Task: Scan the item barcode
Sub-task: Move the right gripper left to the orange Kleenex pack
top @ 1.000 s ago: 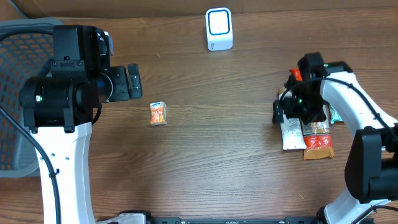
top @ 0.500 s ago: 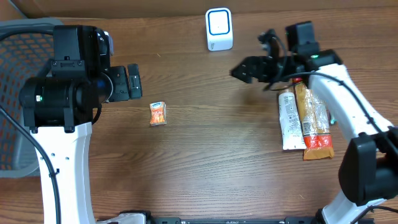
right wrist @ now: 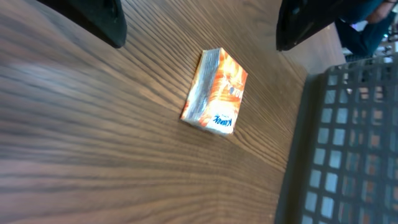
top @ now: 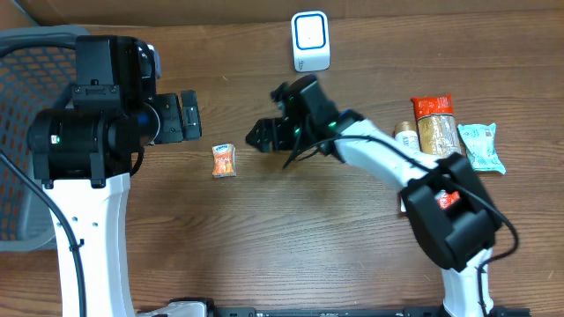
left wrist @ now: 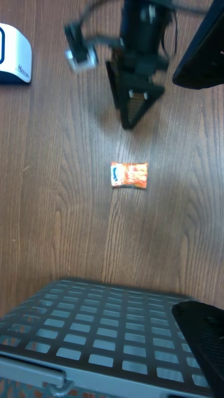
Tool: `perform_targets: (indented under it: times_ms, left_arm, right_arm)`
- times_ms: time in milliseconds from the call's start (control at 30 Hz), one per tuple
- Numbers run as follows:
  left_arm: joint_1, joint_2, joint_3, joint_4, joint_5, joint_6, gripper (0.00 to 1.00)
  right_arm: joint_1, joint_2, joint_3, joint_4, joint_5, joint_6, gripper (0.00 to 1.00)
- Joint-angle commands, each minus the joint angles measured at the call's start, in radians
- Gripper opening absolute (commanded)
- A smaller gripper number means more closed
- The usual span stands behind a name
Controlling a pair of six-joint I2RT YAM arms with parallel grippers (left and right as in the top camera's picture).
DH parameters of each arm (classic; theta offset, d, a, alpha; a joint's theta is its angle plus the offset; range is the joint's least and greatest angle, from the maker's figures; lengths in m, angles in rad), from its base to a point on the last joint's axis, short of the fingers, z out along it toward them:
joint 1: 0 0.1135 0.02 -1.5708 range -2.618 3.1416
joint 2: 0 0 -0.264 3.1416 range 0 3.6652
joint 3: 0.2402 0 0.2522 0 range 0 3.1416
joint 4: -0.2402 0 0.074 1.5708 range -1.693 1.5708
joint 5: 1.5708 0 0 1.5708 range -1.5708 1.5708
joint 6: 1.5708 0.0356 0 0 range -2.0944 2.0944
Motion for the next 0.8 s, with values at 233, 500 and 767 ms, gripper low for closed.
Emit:
perform_targets:
  times_ms: [233,500,767]
  left_arm:
    - [0.008,0.0,0.001,0.003,-0.005,-0.003,1.0]
    - [0.008,0.0,0.001,0.003,-0.005,-0.003,1.0]
    - [0.008,0.0,0.001,0.003,-0.005,-0.003,1.0]
  right_arm:
    - [0.112,0.097,0.004,0.139,0.105,0.021,0.67]
    - [0.145,0.151,0.004,0.212,0.127,0.019,0.58]
    - [0.158,0.192,0.004,0.266,0.176,0.077,0.43]
